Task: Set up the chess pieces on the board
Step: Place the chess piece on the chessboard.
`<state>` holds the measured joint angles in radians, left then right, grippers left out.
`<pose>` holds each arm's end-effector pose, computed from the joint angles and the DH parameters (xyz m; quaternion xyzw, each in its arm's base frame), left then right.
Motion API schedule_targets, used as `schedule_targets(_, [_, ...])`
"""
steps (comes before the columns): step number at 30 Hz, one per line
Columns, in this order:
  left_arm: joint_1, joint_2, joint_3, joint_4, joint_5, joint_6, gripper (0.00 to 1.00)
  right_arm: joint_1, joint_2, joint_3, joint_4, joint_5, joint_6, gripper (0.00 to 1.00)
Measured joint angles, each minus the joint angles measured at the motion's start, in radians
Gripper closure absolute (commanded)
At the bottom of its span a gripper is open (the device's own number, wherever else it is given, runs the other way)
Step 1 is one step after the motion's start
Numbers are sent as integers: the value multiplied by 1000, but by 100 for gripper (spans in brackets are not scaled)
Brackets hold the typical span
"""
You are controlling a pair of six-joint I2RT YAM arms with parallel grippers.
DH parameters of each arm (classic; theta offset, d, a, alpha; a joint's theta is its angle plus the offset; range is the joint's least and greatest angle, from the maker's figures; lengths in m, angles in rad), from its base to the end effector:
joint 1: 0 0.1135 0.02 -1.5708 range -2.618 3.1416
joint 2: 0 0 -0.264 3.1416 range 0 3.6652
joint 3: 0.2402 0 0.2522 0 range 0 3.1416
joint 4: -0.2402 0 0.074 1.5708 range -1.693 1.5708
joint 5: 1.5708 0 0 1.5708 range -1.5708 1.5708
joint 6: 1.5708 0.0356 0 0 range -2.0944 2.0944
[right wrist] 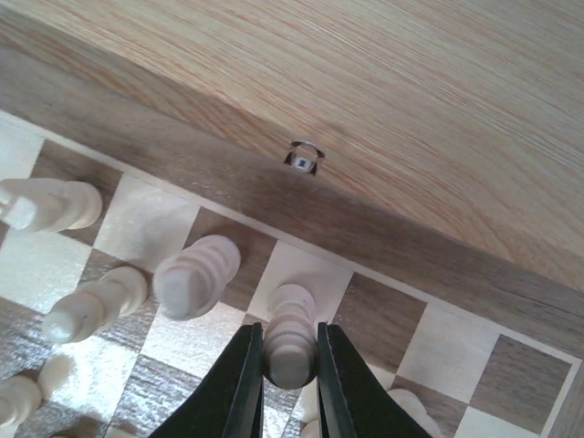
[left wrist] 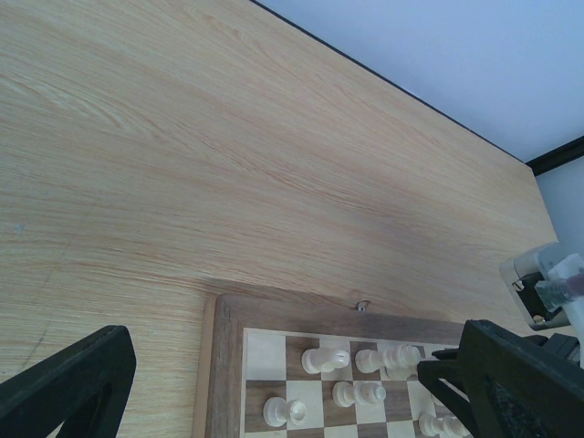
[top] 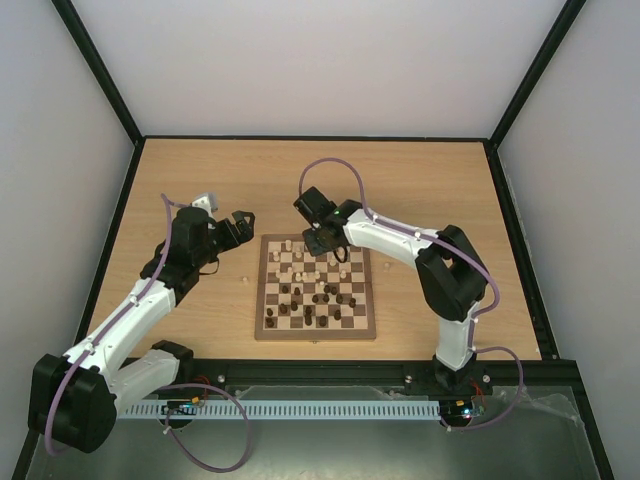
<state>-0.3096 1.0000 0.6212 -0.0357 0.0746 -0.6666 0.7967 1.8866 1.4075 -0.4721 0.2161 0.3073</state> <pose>0.2158 -0.0718 0.2567 -0.1285 0.8272 -0.2837 0.4677 0.2922 0.2880 0.2162 -0.1975 0.9266 0.0715 0.3119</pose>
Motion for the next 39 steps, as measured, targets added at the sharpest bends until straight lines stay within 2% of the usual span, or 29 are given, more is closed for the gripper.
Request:
schedule_targets(22, [0, 0, 0, 0, 0, 0, 1, -24, 12, 6, -1, -4, 11, 84])
schedule_targets(33, [0, 0, 0, 0, 0, 0, 1, -24, 12, 6, 0, -14, 13, 63])
schedule_targets(39, [0, 0, 0, 0, 0, 0, 0, -24, 6, 5, 1, -3, 15, 61])
